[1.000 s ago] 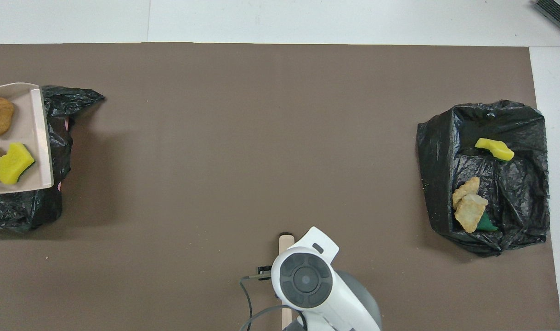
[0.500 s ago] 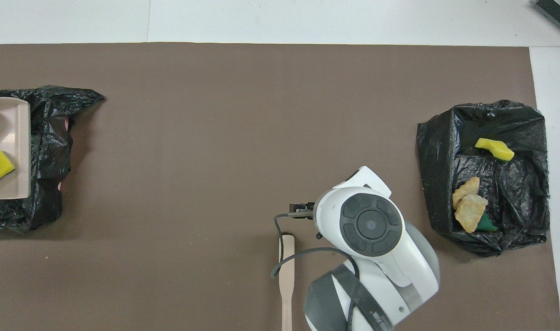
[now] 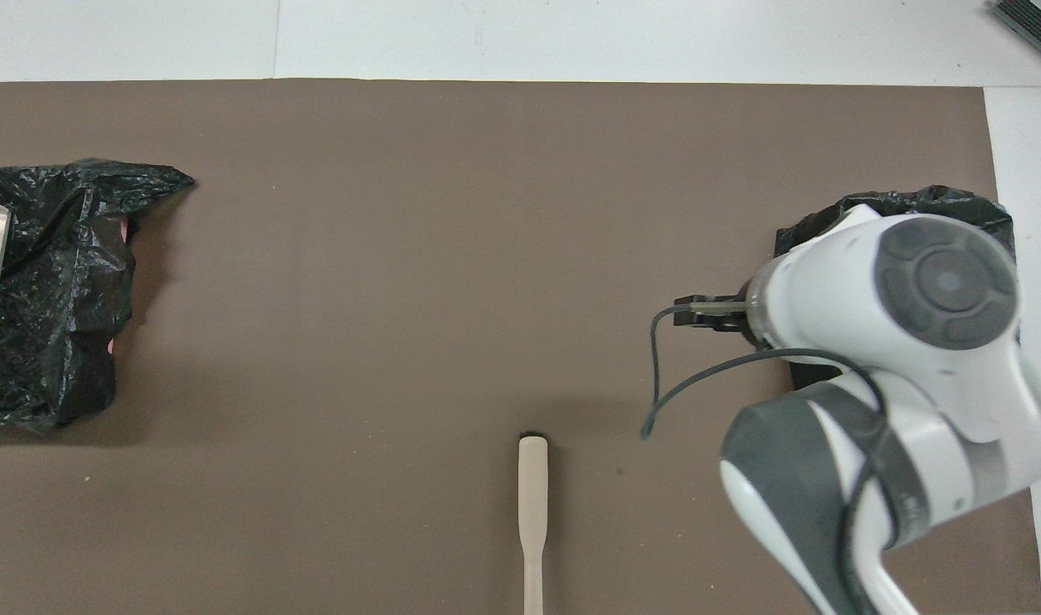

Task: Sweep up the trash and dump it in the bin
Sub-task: 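Shake the dustpan over the bag while the right gripper withdraws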

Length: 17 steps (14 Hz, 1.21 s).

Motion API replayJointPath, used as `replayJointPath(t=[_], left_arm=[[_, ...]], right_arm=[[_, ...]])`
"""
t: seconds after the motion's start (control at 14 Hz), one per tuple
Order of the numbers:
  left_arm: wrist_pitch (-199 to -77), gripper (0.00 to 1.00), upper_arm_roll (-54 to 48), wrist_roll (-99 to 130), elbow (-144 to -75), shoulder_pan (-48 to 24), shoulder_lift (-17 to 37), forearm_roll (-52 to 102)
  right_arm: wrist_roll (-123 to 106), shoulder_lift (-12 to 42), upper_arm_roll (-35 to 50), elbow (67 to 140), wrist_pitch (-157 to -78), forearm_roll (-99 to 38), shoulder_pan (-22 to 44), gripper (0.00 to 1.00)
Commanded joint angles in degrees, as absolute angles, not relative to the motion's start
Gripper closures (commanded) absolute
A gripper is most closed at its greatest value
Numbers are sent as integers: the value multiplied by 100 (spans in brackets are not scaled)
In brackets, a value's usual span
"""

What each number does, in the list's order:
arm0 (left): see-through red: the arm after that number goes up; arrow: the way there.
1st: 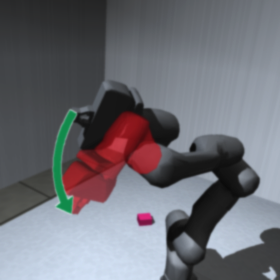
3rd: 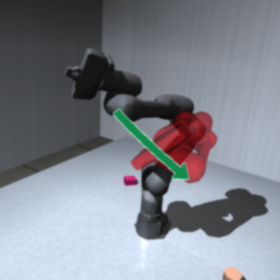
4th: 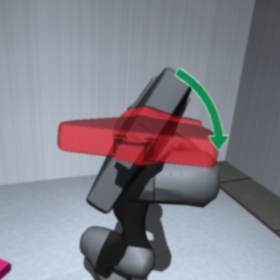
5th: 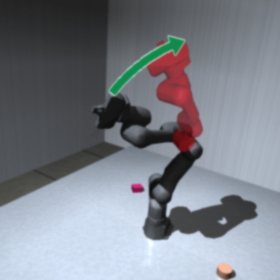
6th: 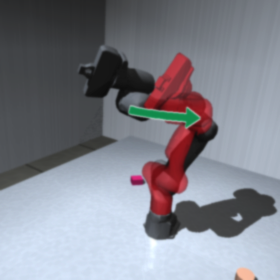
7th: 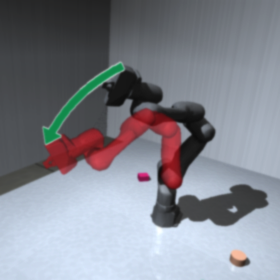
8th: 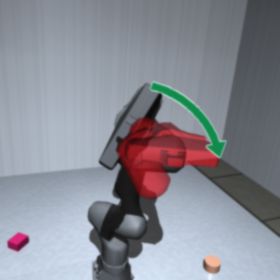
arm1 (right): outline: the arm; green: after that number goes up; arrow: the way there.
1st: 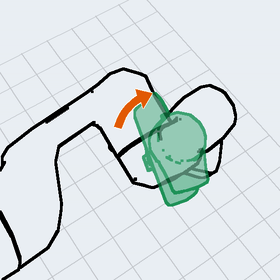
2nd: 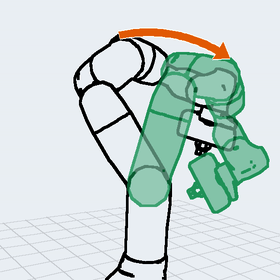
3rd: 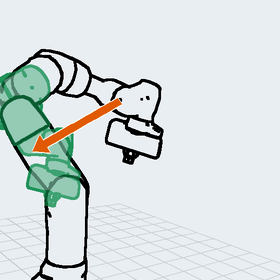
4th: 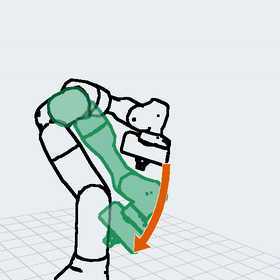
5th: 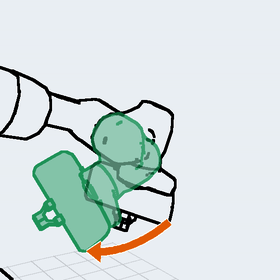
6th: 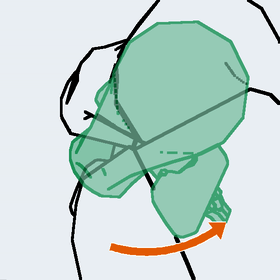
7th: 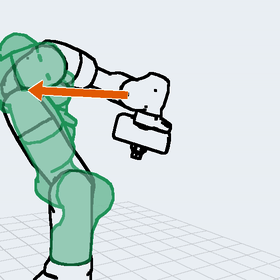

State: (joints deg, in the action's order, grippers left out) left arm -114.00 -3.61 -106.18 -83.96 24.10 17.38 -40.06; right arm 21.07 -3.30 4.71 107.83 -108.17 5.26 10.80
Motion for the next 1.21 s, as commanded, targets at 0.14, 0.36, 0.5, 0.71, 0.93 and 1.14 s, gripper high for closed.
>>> replayJointPath(t=[0.14, 0.36, 0.5, 0.71, 0.93, 1.14], left_arm=[[-11505, 100, -308, -9221, -9305, 1987, 1188, -5447], [-11479, 100, -308, -9001, -9737, 1846, 906, -6237], [-11417, 100, -308, -8991, -9738, 1776, 844, -6573], [-11391, 100, -308, -9017, -9730, 1775, 572, -6732], [-11023, 100, -360, -8991, -9695, 1531, 413, -6724], [-10645, 100, -369, -8860, -9677, 1109, 404, -6260]], right_arm=[[592, -571, -307, 10241, -10092, 475, 863, 0], [-112, -519, -343, 9880, -9818, 431, 432, 0], [-228, -553, -561, 9634, -9433, 422, 387, 0], [-229, -589, -825, 9151, -8730, 142, 378, 0], [-150, -764, -870, 9560, -8745, 185, 457, 0], [-158, -774, -774, 9589, -9184, 185, 466, 0]])
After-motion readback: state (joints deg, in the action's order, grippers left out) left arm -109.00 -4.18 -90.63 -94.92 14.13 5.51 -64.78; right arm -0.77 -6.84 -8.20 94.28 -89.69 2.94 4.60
